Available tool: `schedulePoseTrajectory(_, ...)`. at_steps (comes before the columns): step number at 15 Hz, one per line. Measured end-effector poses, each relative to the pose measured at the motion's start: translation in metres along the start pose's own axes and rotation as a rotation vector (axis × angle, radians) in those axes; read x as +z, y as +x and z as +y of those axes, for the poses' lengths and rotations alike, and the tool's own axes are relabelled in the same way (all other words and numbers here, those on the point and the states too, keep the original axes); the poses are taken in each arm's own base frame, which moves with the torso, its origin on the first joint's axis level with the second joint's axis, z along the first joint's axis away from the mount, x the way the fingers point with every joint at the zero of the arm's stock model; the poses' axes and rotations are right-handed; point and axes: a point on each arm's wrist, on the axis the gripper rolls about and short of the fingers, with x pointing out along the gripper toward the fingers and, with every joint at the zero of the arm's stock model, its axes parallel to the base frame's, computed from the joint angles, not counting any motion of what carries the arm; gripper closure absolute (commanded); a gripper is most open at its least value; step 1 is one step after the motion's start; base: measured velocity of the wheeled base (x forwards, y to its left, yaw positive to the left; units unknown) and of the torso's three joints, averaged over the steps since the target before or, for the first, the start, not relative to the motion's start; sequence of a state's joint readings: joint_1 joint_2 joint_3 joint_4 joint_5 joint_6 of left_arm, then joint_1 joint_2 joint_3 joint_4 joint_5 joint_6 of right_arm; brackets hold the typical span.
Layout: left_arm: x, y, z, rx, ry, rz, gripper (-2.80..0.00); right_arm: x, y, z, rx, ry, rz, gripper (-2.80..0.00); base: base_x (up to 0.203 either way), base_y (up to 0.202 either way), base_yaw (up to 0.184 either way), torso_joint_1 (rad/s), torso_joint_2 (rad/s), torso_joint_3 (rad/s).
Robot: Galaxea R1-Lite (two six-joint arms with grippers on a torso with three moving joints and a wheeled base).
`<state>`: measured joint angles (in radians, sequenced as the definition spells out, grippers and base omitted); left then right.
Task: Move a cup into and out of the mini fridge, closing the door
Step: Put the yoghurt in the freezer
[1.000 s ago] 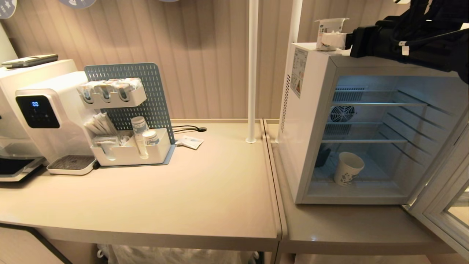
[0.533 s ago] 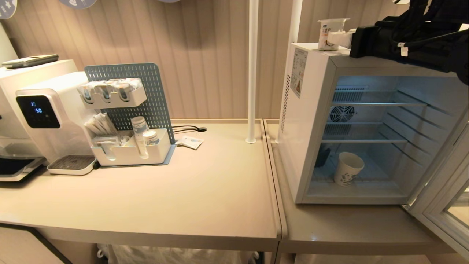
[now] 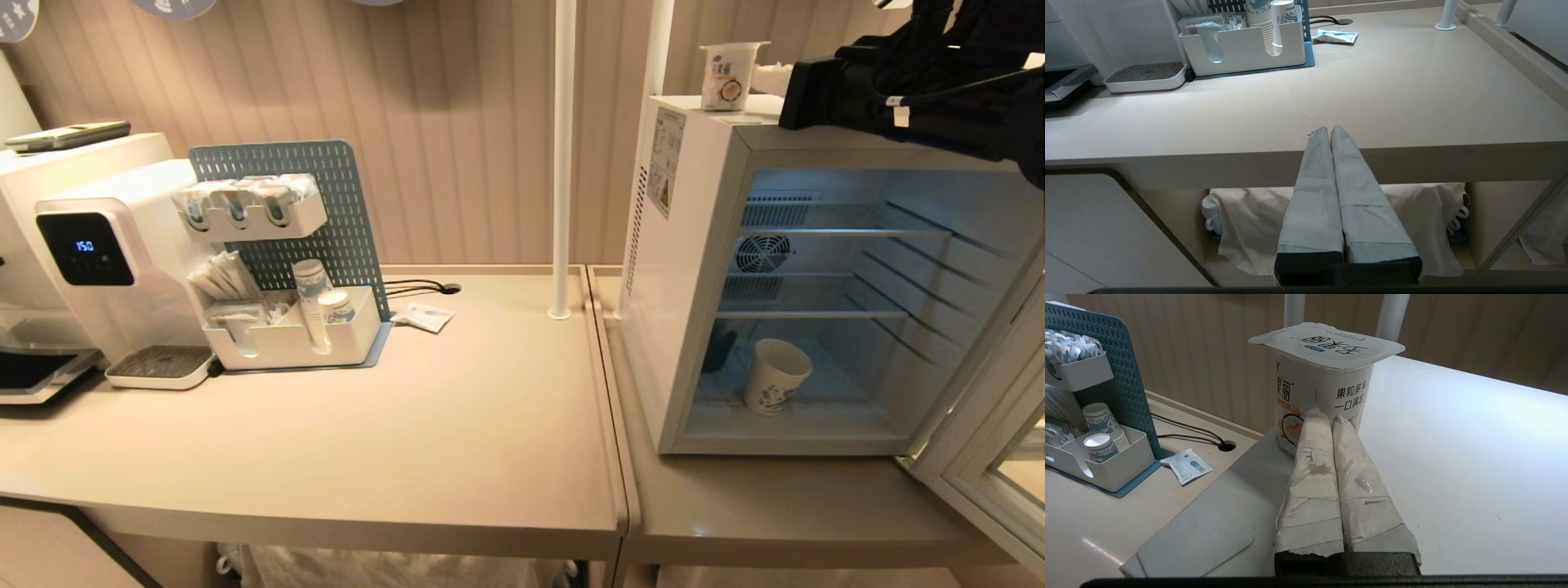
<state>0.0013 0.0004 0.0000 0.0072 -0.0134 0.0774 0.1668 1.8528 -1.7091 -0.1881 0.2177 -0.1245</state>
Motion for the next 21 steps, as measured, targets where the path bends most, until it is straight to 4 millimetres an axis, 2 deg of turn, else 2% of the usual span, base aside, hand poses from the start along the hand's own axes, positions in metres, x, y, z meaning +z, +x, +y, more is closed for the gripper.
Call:
schedulePoseTrajectory(9,0.000,0.000,0.000,0.000,0.000,0.000,0.00,0.001,-0.006,0.001,-0.003,0.001,0.011,0.00,0.000,0.000,0.000,0.000,0.00,0.000)
schedulePoseTrajectory(10,0.000,0.000,0.000,0.000,0.000,0.000,0.00,0.000,-0.007,0.001,-0.004,0.000,0.016,-2.80,0.000,0.000,0.000,0.000,0.00,0.000)
schedulePoseTrajectory(17,0.000,0.000,0.000,0.000,0.000,0.000,0.00,-0.001,-0.032,-0.002,-0.025,-0.022,0.064,-2.80,0.000,0.000,0.000,0.000,0.00,0.000)
schedulePoseTrajectory(21,0.000,0.000,0.000,0.000,0.000,0.000,0.00,-0.002,-0.054,-0.008,-0.073,-0.034,0.101,-2.80,0.000,0.000,0.000,0.000,0.00,0.000)
